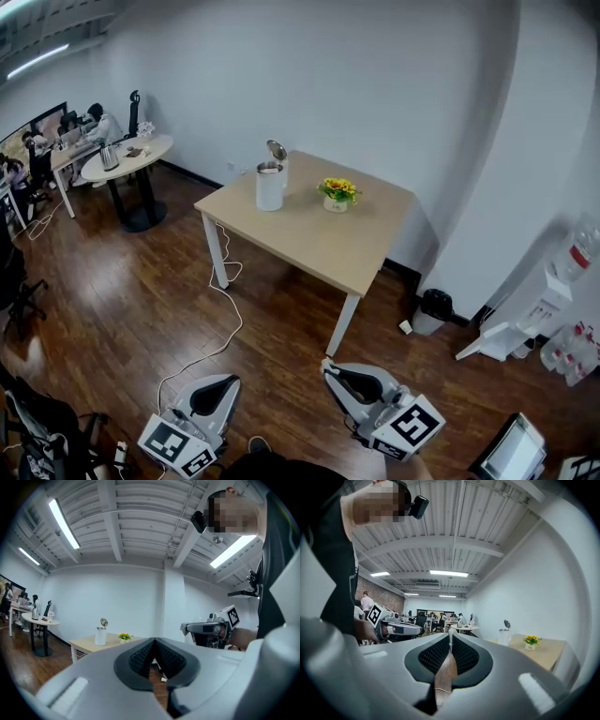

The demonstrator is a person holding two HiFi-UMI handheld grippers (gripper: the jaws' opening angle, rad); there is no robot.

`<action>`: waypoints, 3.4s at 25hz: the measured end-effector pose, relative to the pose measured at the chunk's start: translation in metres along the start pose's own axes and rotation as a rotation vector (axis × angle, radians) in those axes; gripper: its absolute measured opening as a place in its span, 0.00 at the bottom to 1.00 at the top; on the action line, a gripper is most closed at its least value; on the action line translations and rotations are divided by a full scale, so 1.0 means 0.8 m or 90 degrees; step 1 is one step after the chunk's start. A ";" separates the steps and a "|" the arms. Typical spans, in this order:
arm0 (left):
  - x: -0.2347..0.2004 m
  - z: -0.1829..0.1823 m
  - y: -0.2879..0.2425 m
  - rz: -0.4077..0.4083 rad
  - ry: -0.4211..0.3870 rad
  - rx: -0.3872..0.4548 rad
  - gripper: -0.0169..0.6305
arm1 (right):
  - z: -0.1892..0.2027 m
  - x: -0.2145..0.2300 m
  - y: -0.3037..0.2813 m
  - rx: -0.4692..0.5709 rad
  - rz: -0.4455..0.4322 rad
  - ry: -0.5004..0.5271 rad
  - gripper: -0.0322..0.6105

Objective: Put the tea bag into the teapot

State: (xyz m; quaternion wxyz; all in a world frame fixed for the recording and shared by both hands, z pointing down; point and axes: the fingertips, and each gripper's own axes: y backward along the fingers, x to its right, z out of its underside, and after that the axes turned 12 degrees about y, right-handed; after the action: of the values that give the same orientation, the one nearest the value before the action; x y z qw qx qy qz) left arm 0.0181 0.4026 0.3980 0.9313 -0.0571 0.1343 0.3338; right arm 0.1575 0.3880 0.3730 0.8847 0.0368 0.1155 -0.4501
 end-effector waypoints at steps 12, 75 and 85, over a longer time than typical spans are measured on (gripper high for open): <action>-0.120 -0.044 -0.030 0.024 0.042 0.024 0.03 | -0.002 0.039 -0.136 -0.012 0.006 -0.022 0.08; -0.596 -0.202 -0.479 0.042 0.028 -0.011 0.03 | 0.093 0.499 -0.623 -0.025 0.006 -0.052 0.08; -0.685 -0.225 -0.514 0.085 0.036 -0.026 0.03 | 0.098 0.531 -0.710 -0.044 0.044 -0.049 0.08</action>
State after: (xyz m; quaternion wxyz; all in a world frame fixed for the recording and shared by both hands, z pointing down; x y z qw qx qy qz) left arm -0.1641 -0.2814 0.3908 0.9016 -0.0765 0.1569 0.3958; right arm -0.0449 -0.2965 0.3698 0.9044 -0.0076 0.0954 -0.4158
